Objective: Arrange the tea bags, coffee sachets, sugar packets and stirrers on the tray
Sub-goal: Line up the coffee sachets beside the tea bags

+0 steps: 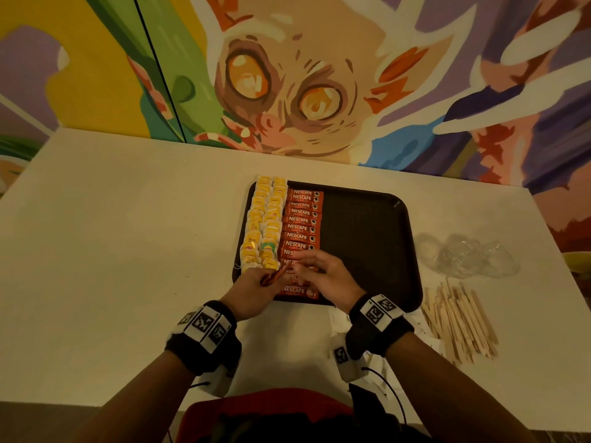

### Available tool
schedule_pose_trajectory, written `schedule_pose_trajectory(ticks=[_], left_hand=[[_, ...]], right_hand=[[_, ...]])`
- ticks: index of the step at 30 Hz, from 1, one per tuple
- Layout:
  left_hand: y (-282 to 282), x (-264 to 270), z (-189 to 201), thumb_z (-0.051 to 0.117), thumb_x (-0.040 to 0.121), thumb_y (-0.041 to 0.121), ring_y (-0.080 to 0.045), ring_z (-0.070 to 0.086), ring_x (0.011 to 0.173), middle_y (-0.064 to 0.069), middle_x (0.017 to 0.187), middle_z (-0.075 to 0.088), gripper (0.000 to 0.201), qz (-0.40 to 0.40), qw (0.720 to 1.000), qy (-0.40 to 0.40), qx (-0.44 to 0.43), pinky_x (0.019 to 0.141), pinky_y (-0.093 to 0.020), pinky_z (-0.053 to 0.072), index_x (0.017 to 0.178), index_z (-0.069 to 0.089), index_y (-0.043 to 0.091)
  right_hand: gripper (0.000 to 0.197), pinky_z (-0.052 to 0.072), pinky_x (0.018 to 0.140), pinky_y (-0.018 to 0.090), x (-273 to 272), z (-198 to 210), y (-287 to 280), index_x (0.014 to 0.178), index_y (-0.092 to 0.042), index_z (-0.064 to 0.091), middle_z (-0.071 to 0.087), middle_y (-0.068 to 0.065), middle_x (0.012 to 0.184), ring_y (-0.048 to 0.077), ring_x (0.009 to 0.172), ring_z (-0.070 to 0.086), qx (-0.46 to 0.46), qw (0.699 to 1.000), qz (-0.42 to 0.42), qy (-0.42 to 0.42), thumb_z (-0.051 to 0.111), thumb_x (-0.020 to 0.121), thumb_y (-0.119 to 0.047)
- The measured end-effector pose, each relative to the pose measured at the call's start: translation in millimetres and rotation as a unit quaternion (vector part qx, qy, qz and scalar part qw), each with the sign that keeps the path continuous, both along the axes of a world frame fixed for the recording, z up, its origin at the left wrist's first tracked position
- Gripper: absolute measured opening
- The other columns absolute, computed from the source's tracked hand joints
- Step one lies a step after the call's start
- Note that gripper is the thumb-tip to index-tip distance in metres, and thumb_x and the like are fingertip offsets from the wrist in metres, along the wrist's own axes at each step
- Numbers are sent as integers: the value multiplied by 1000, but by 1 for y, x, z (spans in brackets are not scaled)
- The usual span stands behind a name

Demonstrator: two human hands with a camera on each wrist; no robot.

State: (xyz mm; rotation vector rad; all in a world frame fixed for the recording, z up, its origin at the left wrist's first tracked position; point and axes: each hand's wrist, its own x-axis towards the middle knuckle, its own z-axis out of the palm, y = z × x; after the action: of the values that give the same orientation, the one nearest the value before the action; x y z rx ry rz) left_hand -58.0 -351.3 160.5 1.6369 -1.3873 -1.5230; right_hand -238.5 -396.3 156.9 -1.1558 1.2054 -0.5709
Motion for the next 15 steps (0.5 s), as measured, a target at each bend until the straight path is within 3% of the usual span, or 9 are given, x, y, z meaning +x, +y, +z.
schedule_pose_trajectory(ticks=[1,3,5,7,10,12,15], left_hand=[[0,-2,5,53,96,36,-9,64,81,-3,97,67,28,-14,1000,1,-4,75,-25,57,105,65,12],[-1,-4,13,51,97,38,-4,52,52,-3,75,59,35,-26,1000,2,17,49,-19,46,98,64,5],[-1,-3,15,51,96,43,-6,42,43,1,63,51,37,-31,998,1,47,43,-23,39,85,60,8],[0,-1,14,51,96,44,-7,41,43,2,61,51,38,-32,998,-6,50,42,-22,37,79,57,11],[1,2,15,53,97,35,-1,52,47,2,70,59,31,-3,1000,5,10,45,-12,40,84,62,8],[2,5,15,54,97,26,8,60,62,1,79,65,26,22,999,6,-23,55,-7,45,91,66,4],[2,13,11,54,98,21,14,59,80,0,87,70,29,31,998,-3,-49,76,-11,47,78,69,7]], right_hand=[[23,52,64,30,2,2,1,113,-21,66,68,4,113,18,87,65,20,999,3,-38,67,91,-14],[21,50,63,30,3,4,2,109,-20,67,70,2,108,18,86,66,32,996,-8,-81,68,90,-11],[15,48,59,28,4,5,2,105,-16,67,72,1,98,13,73,63,18,997,-19,-77,67,91,-10],[11,48,56,26,4,4,2,102,-14,67,70,1,93,7,62,58,-5,998,-26,-53,66,91,-11],[8,47,56,26,3,1,1,99,-14,68,68,-1,85,8,59,55,-24,998,-46,-34,65,92,-13],[6,48,58,26,0,-2,0,98,-13,68,67,-5,79,9,59,55,-23,998,-62,-22,64,93,-14],[7,50,61,28,-2,-5,1,96,-10,67,66,-5,77,13,62,55,-12,997,-75,-19,64,93,-15]])
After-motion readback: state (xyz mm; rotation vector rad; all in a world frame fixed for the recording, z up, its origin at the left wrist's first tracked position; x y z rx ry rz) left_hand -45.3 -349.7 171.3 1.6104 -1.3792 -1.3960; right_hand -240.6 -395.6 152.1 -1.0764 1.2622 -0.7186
